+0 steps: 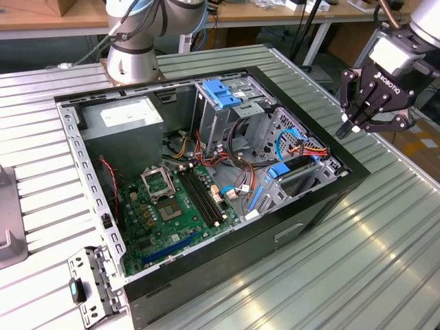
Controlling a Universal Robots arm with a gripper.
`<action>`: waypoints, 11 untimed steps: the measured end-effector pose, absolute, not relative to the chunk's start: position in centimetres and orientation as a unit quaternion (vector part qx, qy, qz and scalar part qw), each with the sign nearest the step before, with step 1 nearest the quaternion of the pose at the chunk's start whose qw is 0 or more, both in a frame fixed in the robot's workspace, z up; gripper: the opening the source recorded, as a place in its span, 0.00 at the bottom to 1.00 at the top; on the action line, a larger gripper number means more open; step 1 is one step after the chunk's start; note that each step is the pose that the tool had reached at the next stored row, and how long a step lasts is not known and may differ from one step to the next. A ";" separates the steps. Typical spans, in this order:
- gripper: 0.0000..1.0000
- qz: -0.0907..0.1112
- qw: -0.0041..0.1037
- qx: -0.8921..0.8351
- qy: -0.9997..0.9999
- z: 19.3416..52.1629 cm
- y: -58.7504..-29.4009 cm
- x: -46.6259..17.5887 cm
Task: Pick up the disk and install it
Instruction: 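Insert the first disk wire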
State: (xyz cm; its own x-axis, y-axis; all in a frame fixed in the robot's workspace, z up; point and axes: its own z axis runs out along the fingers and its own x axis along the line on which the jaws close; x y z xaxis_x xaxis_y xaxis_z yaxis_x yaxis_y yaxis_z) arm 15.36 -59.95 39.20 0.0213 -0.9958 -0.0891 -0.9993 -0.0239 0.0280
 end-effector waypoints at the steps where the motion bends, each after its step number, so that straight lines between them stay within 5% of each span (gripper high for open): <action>1: 0.10 0.042 0.021 -0.714 0.698 39.0 -60.0 15.3; 11: 0.10 0.042 0.020 -0.728 0.684 39.0 -60.0 15.3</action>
